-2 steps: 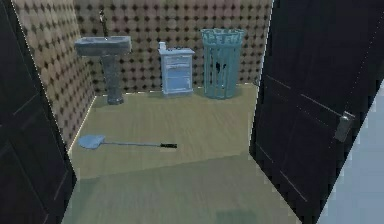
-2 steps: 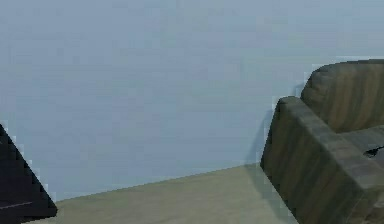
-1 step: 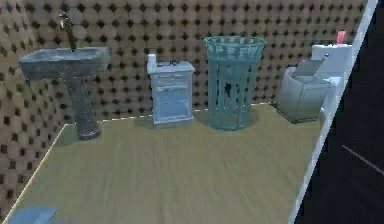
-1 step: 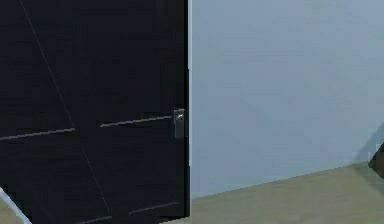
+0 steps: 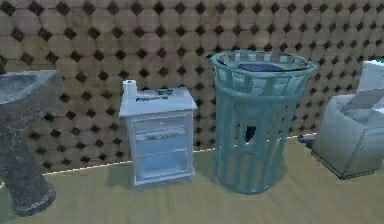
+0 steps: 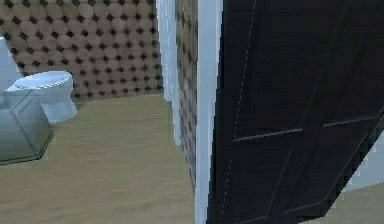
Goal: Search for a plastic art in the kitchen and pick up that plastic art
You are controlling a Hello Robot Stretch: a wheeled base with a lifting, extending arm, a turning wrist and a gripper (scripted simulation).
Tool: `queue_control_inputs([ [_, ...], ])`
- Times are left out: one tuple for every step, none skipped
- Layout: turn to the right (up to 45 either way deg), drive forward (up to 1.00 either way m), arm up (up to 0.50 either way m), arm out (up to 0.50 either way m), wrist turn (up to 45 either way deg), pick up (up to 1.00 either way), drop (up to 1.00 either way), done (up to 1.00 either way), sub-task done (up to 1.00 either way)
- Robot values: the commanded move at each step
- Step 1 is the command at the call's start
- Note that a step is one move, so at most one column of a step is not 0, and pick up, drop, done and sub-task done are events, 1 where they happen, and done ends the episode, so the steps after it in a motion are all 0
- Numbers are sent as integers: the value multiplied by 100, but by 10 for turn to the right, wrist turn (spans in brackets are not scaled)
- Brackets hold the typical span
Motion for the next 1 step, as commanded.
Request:
queue_control_inputs([
  [-240,0,0,0,0,0,0,0,0],
])
